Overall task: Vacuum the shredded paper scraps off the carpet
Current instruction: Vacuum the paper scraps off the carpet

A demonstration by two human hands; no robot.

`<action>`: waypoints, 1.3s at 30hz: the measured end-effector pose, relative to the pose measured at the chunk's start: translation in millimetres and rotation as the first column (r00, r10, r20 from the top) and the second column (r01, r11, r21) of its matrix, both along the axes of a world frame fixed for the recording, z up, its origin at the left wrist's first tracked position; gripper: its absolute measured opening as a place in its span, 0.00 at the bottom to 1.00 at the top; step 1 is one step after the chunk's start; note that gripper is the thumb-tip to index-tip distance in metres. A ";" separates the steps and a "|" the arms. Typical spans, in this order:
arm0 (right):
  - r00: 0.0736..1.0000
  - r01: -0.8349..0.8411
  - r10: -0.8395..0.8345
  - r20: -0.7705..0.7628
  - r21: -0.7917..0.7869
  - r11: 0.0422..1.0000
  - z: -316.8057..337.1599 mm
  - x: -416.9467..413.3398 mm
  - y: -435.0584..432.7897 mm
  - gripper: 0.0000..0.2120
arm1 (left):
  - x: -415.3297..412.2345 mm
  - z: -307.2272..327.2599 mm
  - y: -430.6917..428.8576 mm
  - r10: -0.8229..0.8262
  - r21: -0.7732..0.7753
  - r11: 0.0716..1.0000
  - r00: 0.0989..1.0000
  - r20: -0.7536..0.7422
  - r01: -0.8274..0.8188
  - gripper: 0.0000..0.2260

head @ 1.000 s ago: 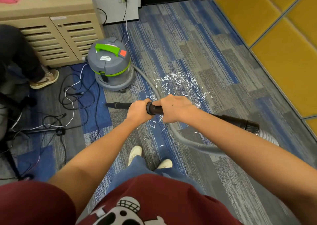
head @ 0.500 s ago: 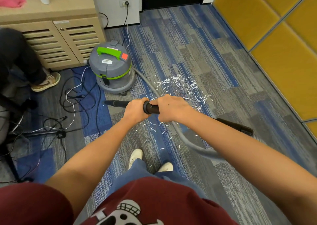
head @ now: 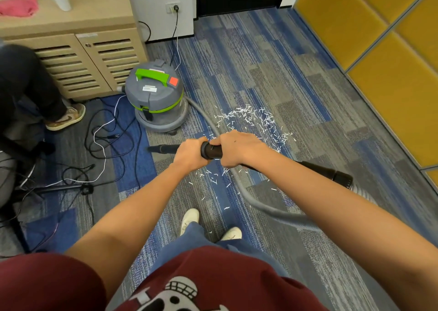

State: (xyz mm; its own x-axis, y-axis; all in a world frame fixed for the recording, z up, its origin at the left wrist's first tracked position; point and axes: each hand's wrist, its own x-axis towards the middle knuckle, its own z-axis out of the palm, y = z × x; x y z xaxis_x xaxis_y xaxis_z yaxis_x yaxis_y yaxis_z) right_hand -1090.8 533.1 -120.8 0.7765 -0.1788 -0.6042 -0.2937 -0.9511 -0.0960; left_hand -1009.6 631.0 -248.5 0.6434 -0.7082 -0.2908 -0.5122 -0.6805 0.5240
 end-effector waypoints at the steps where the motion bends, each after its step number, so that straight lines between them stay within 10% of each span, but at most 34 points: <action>1: 1.000 0.004 -0.004 0.004 0.002 1.000 -1.2 -2.6 -1.9 0.23 | -1.9 -1.2 -2.0 0.004 -0.004 1.000 1.000 -0.005 -0.004 0.15; 39: 0.887 0.457 -0.460 -0.021 -0.088 0.885 -7.9 -174.6 -72.7 0.24 | -135.3 -1.3 -133.9 -0.478 -0.036 0.878 0.872 -0.106 0.477 0.14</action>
